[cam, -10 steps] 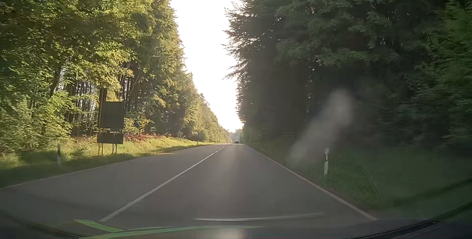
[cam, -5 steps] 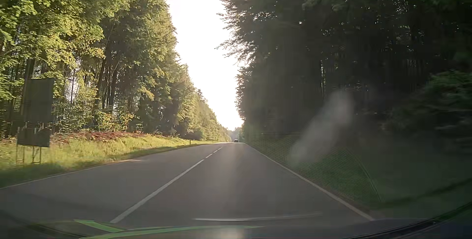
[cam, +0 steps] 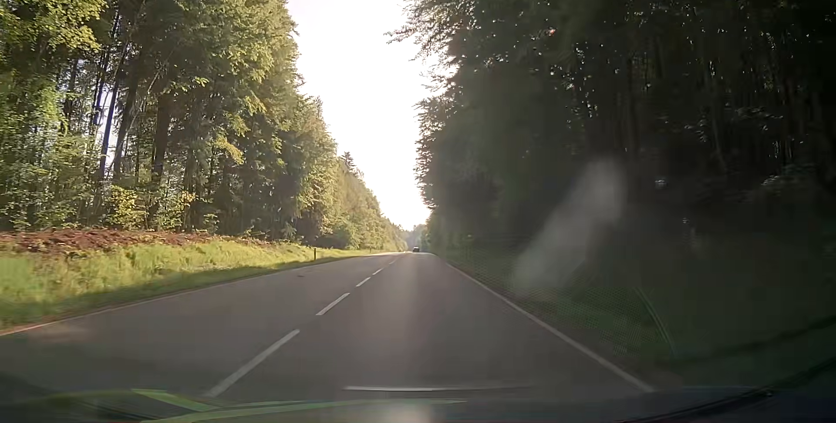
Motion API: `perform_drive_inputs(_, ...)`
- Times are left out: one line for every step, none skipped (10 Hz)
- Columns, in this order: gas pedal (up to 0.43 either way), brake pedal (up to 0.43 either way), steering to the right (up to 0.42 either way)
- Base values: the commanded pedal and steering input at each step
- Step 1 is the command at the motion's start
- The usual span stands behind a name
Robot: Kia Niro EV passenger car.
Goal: Follow the waypoints while adhering to traffic rules and regulations
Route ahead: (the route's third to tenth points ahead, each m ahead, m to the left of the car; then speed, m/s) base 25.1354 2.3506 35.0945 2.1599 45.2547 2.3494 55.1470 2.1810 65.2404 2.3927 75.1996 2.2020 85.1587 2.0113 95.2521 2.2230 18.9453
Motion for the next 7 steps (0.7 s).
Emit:
perform_drive_inputs(0.429, 0.0, 0.001)
perform_drive_inputs(0.429, 0.0, 0.001)
perform_drive_inputs(0.429, 0.0, 0.001)
perform_drive_inputs(0.429, 0.0, 0.001)
perform_drive_inputs(0.429, 0.0, 0.001)
perform_drive_inputs(0.429, 0.0, 0.002)
perform_drive_inputs(0.429, 0.0, 0.001)
